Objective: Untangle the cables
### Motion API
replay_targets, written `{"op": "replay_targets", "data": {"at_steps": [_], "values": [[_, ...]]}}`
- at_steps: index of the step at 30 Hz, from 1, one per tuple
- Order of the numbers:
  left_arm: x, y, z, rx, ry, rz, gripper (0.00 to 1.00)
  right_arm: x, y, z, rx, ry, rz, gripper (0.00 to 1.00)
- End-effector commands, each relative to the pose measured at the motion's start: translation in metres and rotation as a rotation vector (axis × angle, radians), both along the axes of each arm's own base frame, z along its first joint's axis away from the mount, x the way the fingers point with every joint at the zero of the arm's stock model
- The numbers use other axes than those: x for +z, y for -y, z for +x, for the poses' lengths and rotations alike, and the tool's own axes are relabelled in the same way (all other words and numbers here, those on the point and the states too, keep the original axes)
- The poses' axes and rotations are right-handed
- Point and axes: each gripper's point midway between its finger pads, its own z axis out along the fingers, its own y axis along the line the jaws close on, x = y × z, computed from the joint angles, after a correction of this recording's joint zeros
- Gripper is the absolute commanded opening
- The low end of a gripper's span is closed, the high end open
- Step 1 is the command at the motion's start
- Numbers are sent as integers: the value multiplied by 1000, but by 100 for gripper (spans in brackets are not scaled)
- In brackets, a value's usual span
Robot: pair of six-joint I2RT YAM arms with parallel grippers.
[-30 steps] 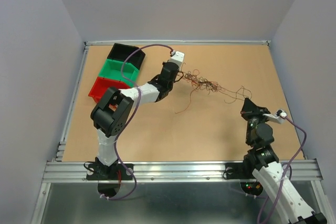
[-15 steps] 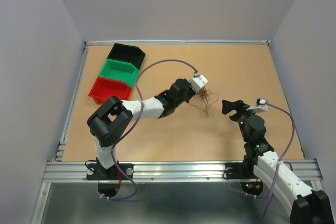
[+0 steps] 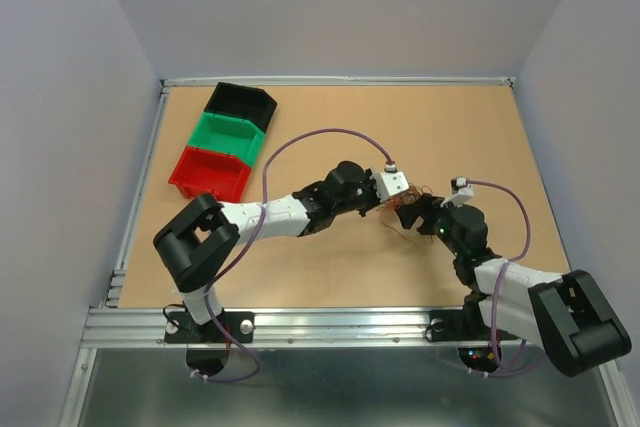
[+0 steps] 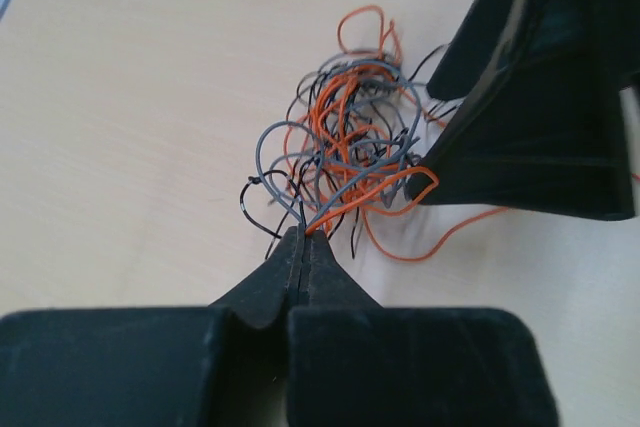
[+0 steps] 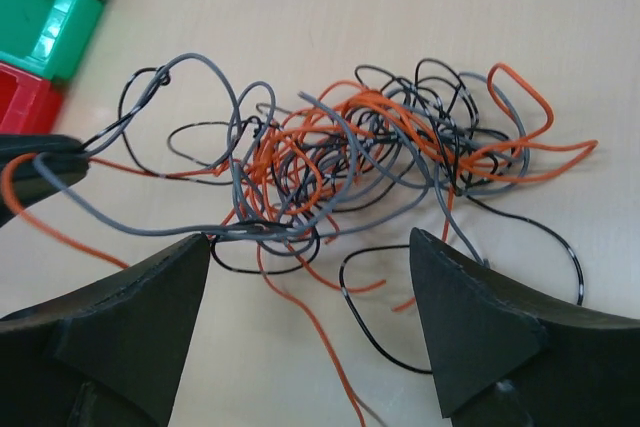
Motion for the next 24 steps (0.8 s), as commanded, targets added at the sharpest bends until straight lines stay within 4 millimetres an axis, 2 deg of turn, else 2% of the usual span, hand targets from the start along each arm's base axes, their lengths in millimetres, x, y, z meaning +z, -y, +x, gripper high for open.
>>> {"op": "replay_targets", "data": {"at_steps": [1, 4, 5, 6, 7, 8, 10, 11, 14, 15, 19, 24], "values": [[50, 11, -23, -120, 18, -111, 0, 49, -18, 20, 59, 172, 46, 84], [61, 11, -34, -167, 9, -131, 0, 48, -18, 21, 55, 168, 50, 78], [64, 10, -35, -171, 8, -135, 0, 48, -19, 22, 53, 168, 51, 62], [64, 9, -36, -171, 9, -137, 0, 48, -18, 22, 52, 166, 51, 54], [68, 7, -38, -175, 17, -143, 0, 48, -18, 23, 44, 166, 55, 35], [70, 7, -38, -175, 21, -146, 2, 49, -17, 23, 37, 166, 61, 23], [74, 5, -38, -167, 27, -153, 6, 49, -13, 23, 14, 167, 68, 8], [78, 5, -36, -157, 34, -165, 21, 52, -12, 22, 6, 174, 80, 1], [80, 1, -33, -135, 46, -179, 44, 58, -10, 17, -2, 198, 91, 1], [78, 0, -31, -130, 47, -175, 47, 60, -10, 16, 0, 205, 94, 1], [74, -2, -26, -114, 67, -161, 49, 67, -11, 10, 19, 232, 114, 1], [58, 0, -13, -68, 79, -122, 49, 73, -17, 4, 56, 243, 132, 1]]}}
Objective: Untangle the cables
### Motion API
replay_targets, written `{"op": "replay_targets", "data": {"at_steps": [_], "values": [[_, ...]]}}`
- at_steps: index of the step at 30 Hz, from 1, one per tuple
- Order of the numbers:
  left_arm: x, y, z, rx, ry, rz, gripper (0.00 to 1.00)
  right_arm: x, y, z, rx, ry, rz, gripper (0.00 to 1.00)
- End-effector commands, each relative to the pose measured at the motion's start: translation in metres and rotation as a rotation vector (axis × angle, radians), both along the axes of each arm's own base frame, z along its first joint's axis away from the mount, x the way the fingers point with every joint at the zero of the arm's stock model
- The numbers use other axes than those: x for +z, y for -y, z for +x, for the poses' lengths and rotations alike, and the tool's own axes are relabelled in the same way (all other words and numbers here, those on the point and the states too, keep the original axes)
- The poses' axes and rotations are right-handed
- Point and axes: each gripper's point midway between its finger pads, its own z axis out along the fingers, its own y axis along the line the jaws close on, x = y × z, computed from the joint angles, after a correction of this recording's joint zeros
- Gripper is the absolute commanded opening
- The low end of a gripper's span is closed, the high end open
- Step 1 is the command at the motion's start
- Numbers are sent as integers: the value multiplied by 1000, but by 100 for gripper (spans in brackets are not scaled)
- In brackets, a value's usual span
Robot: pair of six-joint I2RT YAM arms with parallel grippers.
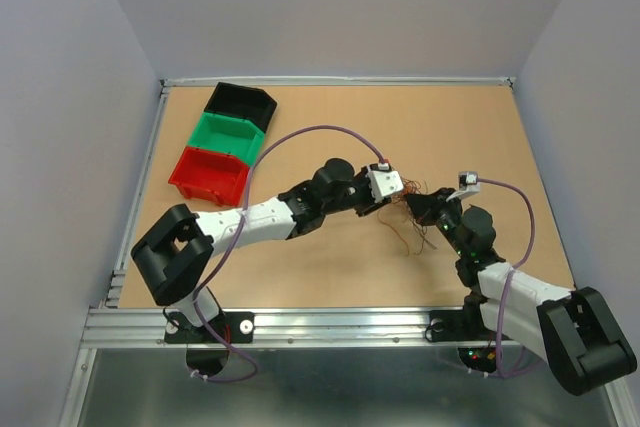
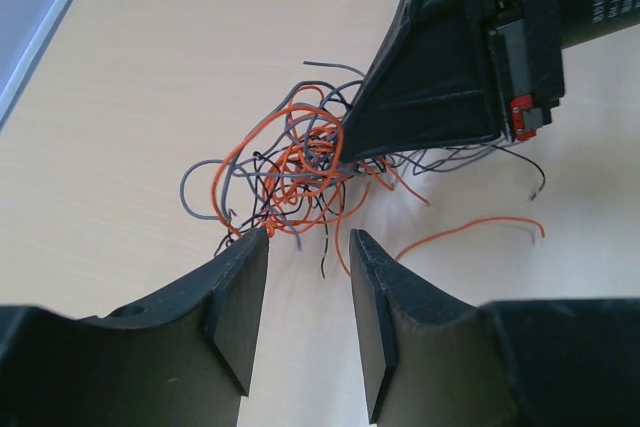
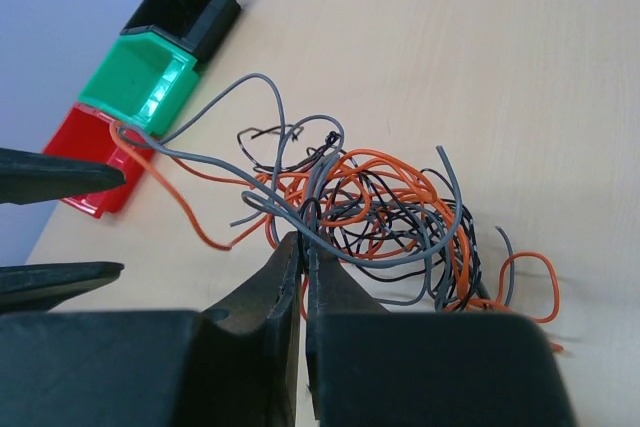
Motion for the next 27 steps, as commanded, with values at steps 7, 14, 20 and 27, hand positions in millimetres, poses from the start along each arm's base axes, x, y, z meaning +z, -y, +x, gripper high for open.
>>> {"op": "replay_targets", "data": {"at_steps": [7, 14, 20, 27], "values": [[14, -9, 32, 128, 69, -63, 42, 17, -10, -5, 58, 60, 31, 0], [-2, -5, 39, 143, 61, -27, 34, 19, -11, -6, 64, 59, 44, 1], [-16, 1, 42, 137, 44, -8, 33, 20, -12, -7, 72, 60, 49, 1], [-4, 1, 45, 161, 45, -47, 20, 20, -14, -7, 81, 56, 56, 1]]}}
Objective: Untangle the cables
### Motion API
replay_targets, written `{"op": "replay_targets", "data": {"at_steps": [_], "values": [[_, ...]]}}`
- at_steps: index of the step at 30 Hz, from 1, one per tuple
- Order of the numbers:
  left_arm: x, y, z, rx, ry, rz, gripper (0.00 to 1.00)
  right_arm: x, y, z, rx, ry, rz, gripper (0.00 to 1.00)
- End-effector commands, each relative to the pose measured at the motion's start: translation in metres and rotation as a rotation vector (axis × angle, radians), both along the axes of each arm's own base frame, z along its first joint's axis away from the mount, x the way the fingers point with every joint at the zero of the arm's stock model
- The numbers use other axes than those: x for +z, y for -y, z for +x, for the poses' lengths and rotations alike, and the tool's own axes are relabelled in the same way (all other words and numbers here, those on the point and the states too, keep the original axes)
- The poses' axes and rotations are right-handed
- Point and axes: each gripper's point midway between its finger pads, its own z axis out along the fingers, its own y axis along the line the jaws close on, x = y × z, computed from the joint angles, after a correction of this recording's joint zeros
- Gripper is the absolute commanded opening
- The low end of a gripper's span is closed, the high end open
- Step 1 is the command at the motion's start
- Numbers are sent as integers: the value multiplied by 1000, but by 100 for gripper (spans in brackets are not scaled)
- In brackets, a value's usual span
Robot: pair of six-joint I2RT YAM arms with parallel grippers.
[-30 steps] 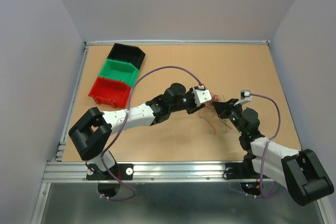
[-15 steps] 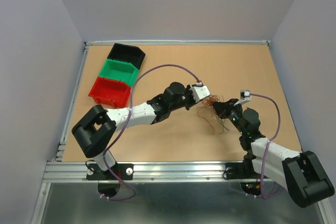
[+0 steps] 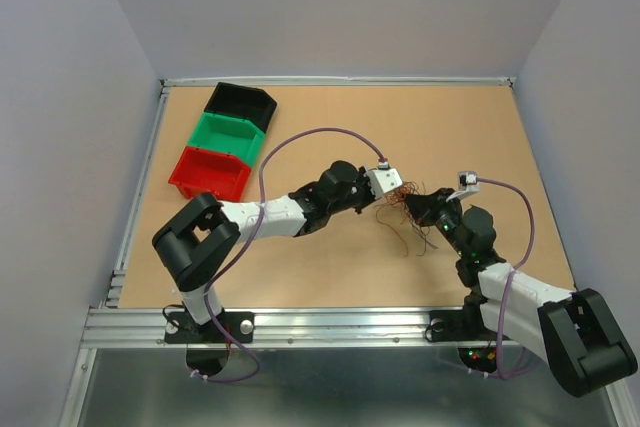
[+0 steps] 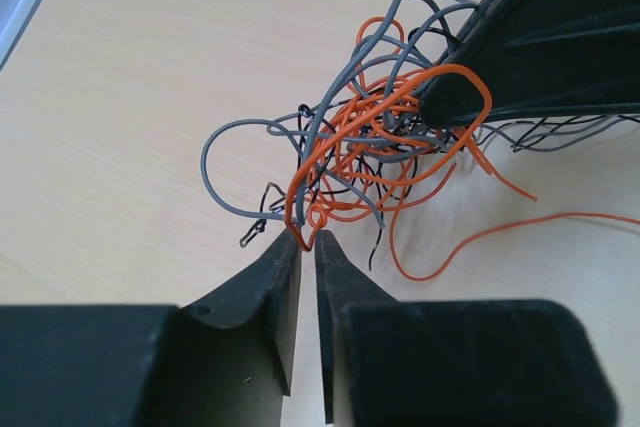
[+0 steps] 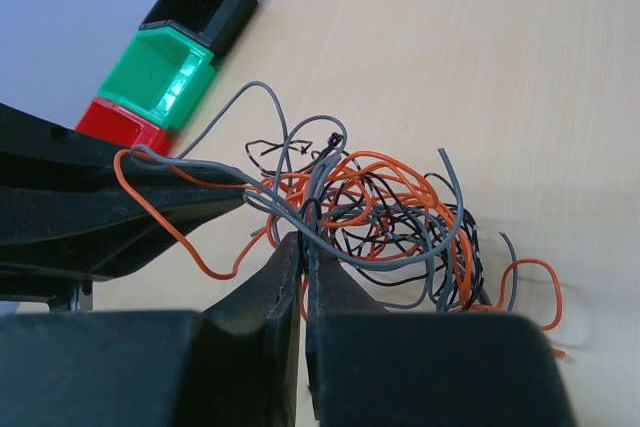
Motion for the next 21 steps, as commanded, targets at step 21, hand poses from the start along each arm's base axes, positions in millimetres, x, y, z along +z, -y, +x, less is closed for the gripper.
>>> {"op": "replay_targets", "data": {"at_steps": [21], "values": [[102, -64, 79, 297, -17, -364, 0, 11, 50, 8, -316, 27, 143, 1]]}}
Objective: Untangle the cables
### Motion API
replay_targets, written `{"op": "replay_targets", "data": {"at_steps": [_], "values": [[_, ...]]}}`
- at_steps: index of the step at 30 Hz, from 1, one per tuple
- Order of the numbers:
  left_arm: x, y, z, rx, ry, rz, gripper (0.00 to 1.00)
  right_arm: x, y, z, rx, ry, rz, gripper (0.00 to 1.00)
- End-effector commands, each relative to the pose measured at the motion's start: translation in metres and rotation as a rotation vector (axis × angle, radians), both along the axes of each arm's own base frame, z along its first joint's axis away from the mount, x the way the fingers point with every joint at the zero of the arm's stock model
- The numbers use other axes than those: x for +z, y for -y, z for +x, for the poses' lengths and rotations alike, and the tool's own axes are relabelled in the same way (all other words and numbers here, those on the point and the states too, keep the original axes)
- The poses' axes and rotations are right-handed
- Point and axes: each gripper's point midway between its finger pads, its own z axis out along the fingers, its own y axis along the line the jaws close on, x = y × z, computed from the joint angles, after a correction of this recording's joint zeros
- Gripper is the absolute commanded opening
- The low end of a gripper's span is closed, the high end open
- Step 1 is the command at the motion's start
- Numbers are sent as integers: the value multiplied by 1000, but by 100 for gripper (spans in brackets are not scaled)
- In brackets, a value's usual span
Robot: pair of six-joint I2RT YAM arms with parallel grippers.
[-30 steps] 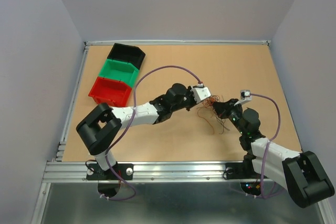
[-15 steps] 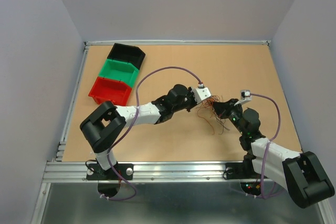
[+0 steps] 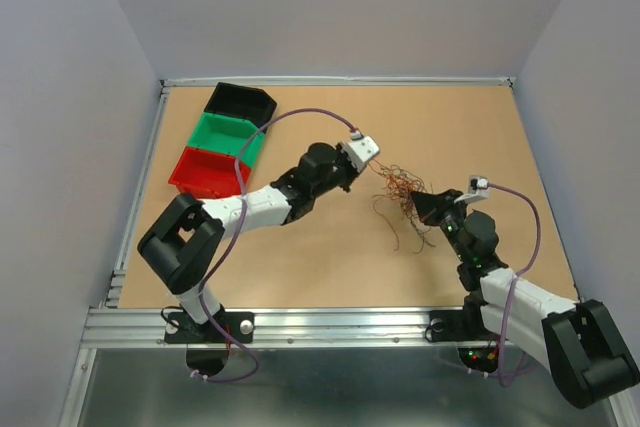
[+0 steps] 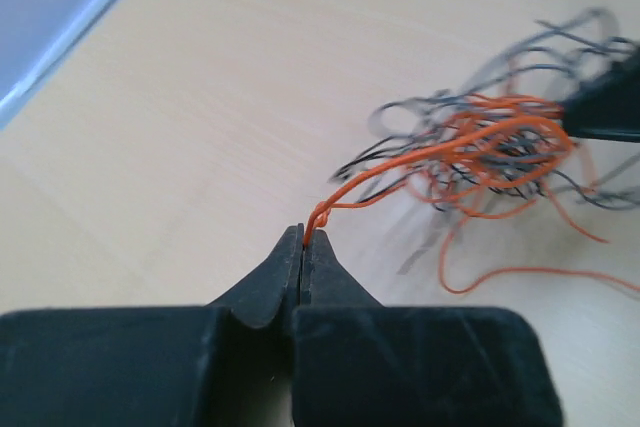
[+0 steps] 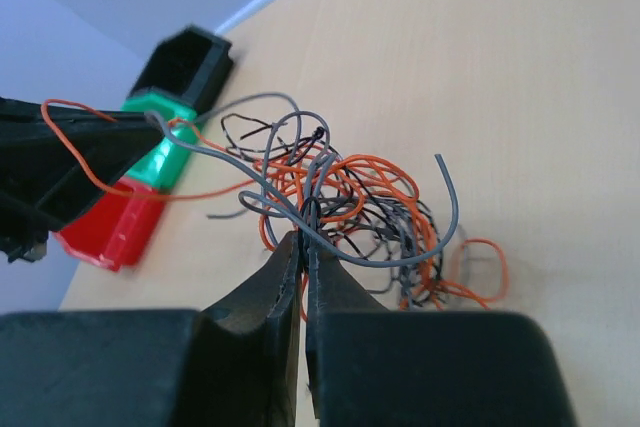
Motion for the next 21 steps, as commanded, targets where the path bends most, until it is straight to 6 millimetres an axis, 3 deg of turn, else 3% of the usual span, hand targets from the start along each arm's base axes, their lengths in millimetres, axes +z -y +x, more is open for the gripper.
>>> {"op": "replay_targets", "data": {"at_steps": [1, 6, 8, 12, 17, 21], "values": [[74, -49, 53, 181, 16, -252, 0, 3, 34, -3, -194, 36, 77, 0], [82, -92, 85, 371, 2, -330, 0, 6, 69, -9, -374, 50, 122, 0], [83, -126, 104, 551, 1, -375, 0, 5, 90, -12, -494, 42, 165, 1], [90, -173, 127, 691, -33, -470, 0, -1, 126, -25, -688, 24, 211, 1], [100, -195, 130, 751, -33, -518, 0, 8, 146, -39, -776, 59, 214, 1], [101, -205, 130, 806, -26, -537, 0, 1, 152, -43, -817, 27, 222, 1]]}}
